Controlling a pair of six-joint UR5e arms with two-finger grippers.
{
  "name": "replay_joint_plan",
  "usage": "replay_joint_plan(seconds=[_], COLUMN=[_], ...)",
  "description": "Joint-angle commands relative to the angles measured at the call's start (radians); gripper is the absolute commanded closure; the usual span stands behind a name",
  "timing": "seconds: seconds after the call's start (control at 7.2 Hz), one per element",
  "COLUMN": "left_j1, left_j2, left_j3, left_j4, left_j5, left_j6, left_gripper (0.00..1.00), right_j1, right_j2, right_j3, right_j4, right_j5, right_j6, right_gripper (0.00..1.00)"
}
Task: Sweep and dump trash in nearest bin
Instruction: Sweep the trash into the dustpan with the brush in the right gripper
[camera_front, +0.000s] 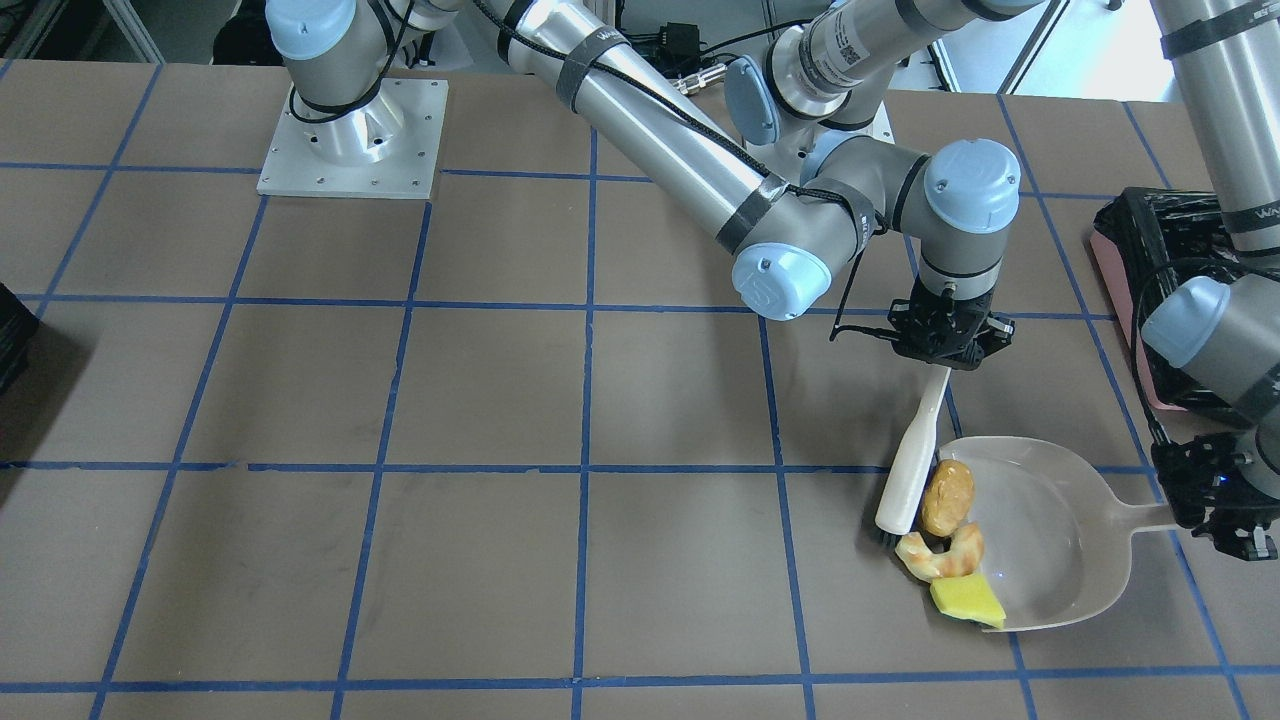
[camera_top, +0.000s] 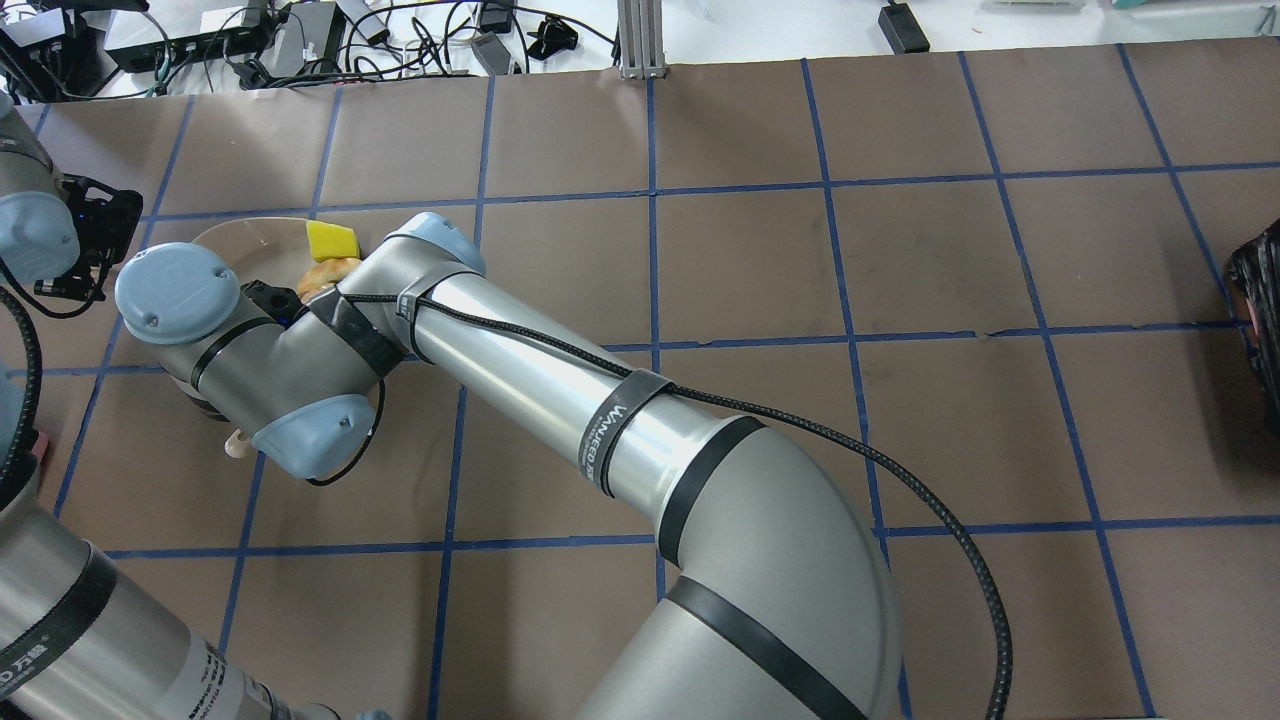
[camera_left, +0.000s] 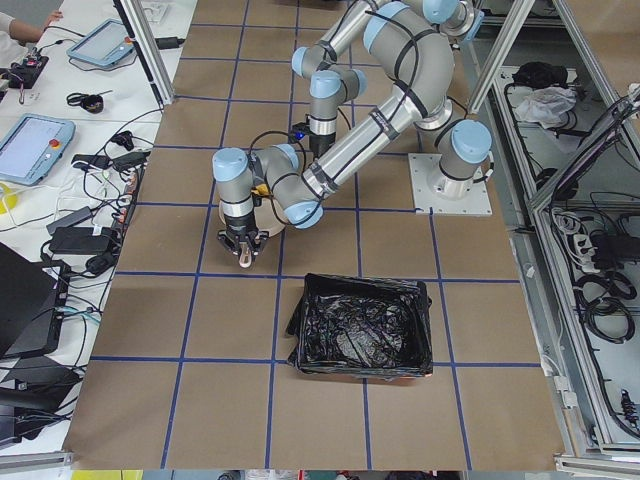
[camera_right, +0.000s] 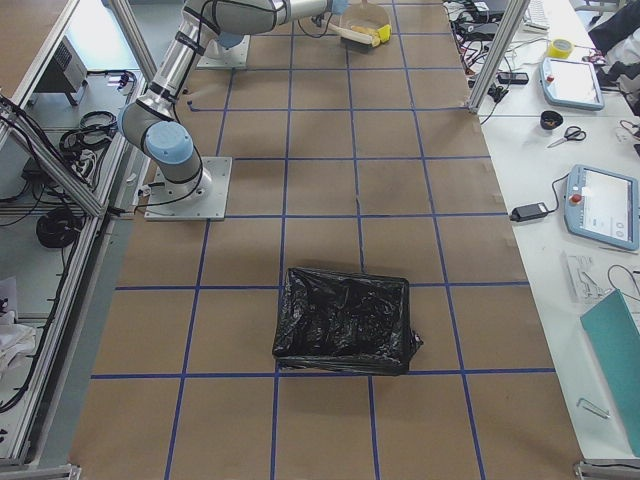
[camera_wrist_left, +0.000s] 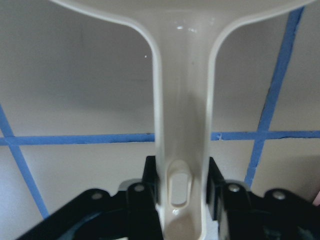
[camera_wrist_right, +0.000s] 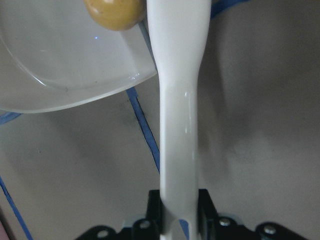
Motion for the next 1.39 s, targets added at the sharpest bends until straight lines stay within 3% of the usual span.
replay_joint_plan(seconds=[0.0,0.56,0.83,1.25], left_j1=[0.000,0.000,0.000,0.000], left_j2=[0.000,-0.002,-0.002,-0.002], left_j3=[0.000,0.000,0.000,-0.002], left_j4=[0.000,0.000,0.000,0.000], left_j5=[0.000,0.000,-0.002,-0.002], left_j6=[0.001,0.001,0.001,0.001], left_gripper=[1.00,1.00,1.00,1.00], right_j1=[-0.004,-0.029,-0.050,-0.064], right_j2=[0.008,0.013,0.004,-0.028], right_j3=[0.000,0.003,0.007,0.019], right_j4=[-0.001,0.014,0.075,0.179], right_j5=[0.000,-0.004,-0.007,-0.012], right_j6=[-0.226,-0.646,-0.778,-0.780], right_gripper=[1.00,1.00,1.00,1.00])
